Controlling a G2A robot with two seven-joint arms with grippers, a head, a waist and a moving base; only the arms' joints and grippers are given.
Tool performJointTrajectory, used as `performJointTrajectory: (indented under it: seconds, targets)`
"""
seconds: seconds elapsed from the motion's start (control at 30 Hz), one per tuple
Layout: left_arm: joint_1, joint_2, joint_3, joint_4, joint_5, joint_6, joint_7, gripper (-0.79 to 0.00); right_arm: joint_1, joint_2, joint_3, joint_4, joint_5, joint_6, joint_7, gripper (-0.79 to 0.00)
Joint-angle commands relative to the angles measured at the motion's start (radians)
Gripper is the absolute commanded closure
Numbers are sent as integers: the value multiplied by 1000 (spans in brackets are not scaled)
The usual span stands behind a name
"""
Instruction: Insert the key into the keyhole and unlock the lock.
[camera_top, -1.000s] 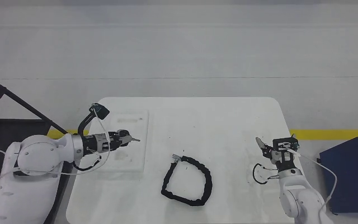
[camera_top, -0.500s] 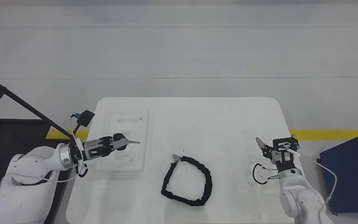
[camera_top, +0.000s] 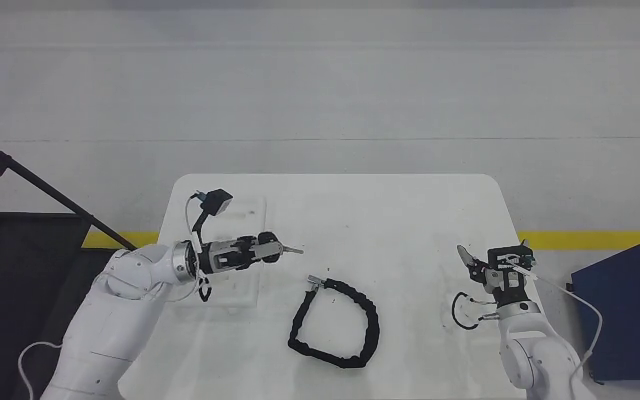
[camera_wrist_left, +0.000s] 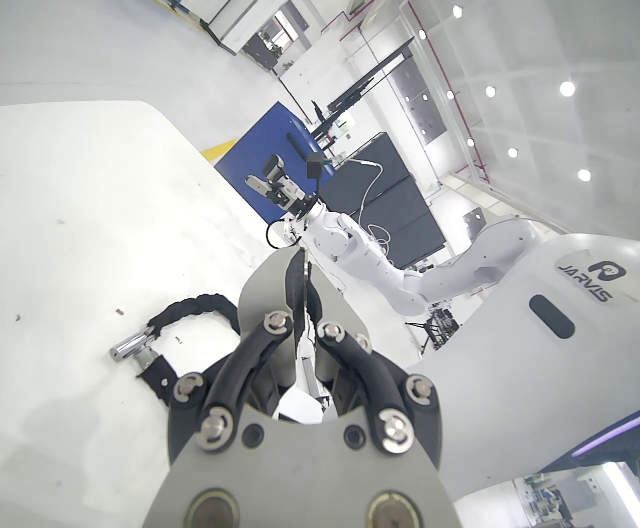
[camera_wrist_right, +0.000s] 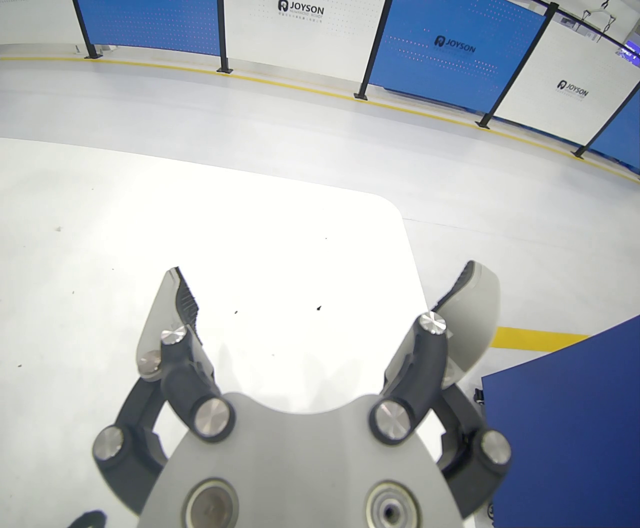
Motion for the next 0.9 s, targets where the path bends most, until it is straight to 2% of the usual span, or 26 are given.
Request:
performJointTrajectory:
  seconds: [0.0, 0.17, 0.37, 0.47, 0.53, 0.67, 0.87]
  targets:
    - [-30, -3, 47, 31, -5, -10, 11, 0, 0, 0, 0, 0, 0, 0, 0, -785]
    - [-84, -8, 119, 111, -43, -20, 21, 0, 0, 0, 0, 0, 0, 0, 0, -785]
    - [-84, -8, 119, 111, -43, -20, 21, 0, 3, 1, -11, 20, -96, -8, -53, -785]
    - [-84, -8, 119, 111, -43, -20, 21, 0, 7, 3, -50, 6, -183, -58, -105, -785]
    - [-84, -8, 119, 111, -43, -20, 21, 0, 12, 5, -84, -2, -310, -55, -152, -785]
    - [-84, -8, 119, 111, -43, -20, 21, 0, 51, -1, -179, -21, -430, -59, -195, -785]
    - [-84, -8, 119, 111, -43, -20, 21, 0, 152, -13, -301, -22, -520, -92, -199, -785]
